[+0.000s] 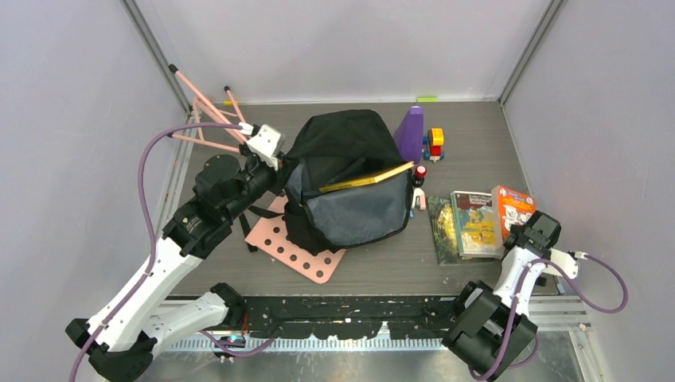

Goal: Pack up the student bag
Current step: Pick up the book from the center of the board.

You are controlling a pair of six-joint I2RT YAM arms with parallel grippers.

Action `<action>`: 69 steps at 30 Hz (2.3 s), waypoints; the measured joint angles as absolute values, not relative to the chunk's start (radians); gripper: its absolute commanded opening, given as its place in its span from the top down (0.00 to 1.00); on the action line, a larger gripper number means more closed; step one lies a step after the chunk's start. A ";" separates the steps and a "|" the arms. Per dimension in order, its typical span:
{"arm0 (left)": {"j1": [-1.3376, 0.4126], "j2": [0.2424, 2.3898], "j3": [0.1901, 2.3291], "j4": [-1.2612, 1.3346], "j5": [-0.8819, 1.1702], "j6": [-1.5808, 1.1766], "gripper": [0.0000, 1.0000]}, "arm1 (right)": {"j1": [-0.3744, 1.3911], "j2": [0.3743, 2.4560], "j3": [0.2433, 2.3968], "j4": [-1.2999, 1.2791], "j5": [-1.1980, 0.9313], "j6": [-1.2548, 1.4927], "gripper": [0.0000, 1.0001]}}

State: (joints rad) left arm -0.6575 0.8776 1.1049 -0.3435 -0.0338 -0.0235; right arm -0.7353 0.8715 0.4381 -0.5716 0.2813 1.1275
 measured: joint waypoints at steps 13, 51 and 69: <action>-0.657 0.886 1.105 -0.341 -0.035 -0.022 1.00 | -0.738 0.917 0.335 -0.228 0.267 1.052 0.03; -0.659 0.879 1.101 -0.340 -0.051 -0.018 1.00 | -0.744 0.975 1.022 -0.575 0.120 0.505 0.99; -0.659 0.887 1.101 -0.336 -0.052 -0.019 1.00 | 0.251 1.422 1.635 -1.294 0.506 0.370 0.99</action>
State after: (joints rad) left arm -0.6594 0.8871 1.1007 -0.3363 -0.0517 -0.0185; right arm 0.2508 1.4220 1.6348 -1.2942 0.5056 0.3698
